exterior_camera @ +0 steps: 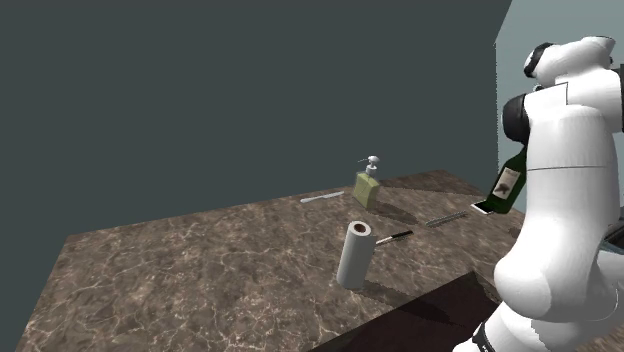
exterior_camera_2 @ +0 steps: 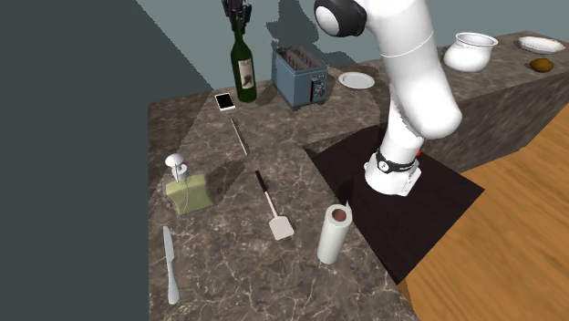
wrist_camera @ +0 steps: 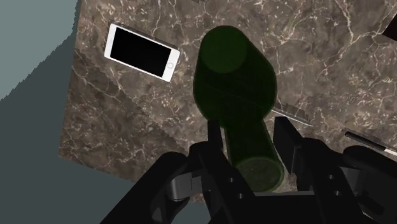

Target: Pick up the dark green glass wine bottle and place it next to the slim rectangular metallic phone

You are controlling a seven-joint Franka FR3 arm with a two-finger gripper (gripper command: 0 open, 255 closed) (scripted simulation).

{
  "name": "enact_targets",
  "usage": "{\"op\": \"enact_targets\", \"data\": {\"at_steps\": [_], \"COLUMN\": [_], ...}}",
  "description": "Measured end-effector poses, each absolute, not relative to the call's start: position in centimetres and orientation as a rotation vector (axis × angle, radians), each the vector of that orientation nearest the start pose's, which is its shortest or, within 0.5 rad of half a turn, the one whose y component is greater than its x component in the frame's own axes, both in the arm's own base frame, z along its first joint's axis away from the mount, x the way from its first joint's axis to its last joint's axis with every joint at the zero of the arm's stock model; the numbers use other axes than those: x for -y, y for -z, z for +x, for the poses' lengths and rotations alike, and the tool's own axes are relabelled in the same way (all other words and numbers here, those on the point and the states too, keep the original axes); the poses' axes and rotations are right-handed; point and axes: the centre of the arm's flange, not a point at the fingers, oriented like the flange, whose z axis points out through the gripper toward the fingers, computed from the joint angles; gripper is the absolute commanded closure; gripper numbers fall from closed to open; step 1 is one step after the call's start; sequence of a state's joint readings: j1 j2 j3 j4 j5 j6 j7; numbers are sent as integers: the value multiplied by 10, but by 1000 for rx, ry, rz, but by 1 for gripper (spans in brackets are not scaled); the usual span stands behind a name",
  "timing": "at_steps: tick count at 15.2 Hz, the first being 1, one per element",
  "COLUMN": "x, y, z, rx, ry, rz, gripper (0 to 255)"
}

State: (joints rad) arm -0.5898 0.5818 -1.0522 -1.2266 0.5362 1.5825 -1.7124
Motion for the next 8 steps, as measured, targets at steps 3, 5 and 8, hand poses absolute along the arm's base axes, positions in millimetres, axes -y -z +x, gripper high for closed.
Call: {"op": "enact_targets", "data": {"at_steps": [3,5,8], "x": [674,680,680], "y": [-536,-524,-509], "z": [184,182,182], "rx": [262,262,262], "ry": [58,61,61], "rz": [-3169,-3168,-3168], "gripper": [255,255,255]}}
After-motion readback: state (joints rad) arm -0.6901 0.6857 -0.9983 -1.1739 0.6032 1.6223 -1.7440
